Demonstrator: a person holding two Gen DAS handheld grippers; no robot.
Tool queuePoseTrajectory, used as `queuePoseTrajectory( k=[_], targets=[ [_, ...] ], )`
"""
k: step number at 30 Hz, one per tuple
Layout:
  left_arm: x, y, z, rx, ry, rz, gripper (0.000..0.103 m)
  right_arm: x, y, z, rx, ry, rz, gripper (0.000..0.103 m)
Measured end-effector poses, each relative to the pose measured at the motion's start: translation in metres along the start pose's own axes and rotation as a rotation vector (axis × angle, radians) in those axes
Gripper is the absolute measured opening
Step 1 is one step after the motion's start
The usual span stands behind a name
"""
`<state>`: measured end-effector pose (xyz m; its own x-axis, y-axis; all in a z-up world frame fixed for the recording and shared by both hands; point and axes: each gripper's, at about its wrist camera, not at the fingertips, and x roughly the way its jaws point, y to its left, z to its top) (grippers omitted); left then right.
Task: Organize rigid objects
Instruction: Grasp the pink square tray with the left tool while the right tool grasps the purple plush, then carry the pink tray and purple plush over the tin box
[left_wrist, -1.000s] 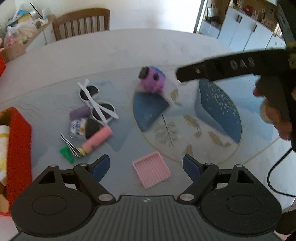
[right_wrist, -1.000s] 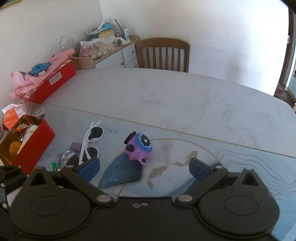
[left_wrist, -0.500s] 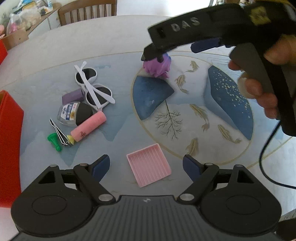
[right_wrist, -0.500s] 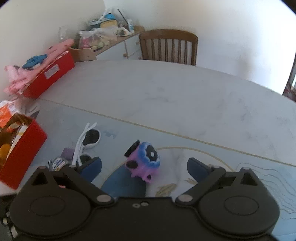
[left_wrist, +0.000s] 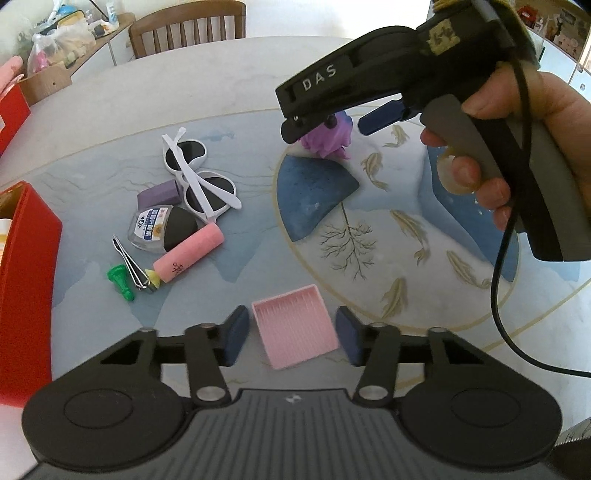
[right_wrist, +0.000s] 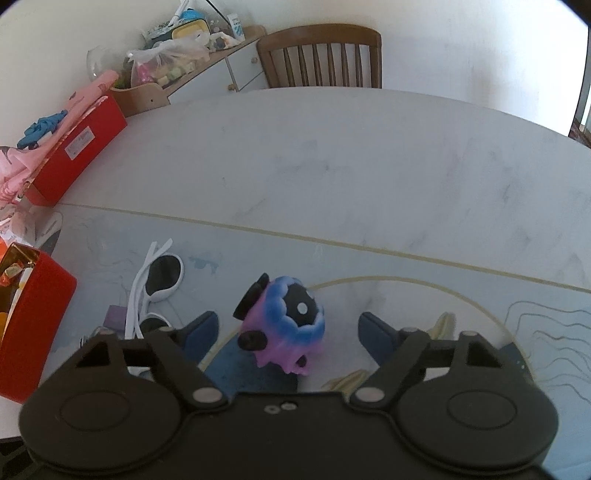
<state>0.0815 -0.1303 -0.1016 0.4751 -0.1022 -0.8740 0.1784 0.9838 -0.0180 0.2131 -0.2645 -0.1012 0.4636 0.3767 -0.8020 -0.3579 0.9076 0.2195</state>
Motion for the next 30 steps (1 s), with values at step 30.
queuePoseTrajectory(
  k=[30],
  targets=[
    [-0.034,0.057,-0.002,-0.168,-0.068,0.008,0.042,-0.081,0.047,-0.047,-0.113,-0.065,0.092,0.046]
  ],
)
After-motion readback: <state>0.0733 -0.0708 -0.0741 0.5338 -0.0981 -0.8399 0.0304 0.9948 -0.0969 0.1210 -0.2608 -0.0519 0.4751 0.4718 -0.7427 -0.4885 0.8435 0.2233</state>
